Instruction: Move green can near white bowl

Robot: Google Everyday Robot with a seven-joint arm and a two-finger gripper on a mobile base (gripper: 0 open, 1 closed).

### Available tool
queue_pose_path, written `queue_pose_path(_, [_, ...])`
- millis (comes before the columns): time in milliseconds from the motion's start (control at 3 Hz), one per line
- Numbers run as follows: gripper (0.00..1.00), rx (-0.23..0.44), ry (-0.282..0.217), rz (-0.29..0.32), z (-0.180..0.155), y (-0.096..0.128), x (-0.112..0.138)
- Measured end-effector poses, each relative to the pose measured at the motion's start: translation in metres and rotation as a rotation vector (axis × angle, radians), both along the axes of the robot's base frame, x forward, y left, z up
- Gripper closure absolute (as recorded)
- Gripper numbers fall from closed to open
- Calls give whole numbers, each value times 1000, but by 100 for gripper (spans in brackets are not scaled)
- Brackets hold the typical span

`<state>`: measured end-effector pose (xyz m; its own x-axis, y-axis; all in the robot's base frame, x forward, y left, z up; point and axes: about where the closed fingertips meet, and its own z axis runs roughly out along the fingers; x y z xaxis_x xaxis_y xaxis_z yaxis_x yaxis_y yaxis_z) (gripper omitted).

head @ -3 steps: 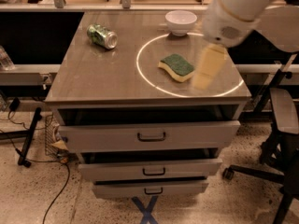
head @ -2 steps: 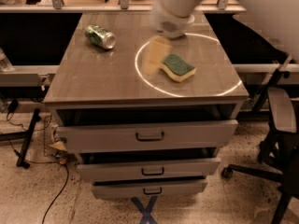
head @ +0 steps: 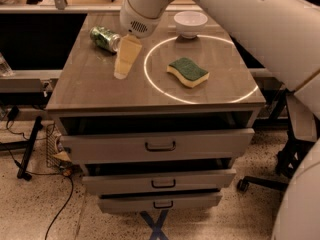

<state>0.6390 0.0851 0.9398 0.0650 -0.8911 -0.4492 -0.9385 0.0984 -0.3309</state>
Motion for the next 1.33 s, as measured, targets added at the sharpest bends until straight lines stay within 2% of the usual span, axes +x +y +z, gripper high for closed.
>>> queue_pose_path(333, [0,62,-11,-64,-15,-3,22])
queue_pose_path(667, [0,153,-47,-120,-31,-1,57])
queue_pose_path(1000, [0,274,-83,-166,-41,-8,94])
queue_pose_path(1333, [0,386,-105,-188,-54,0,127])
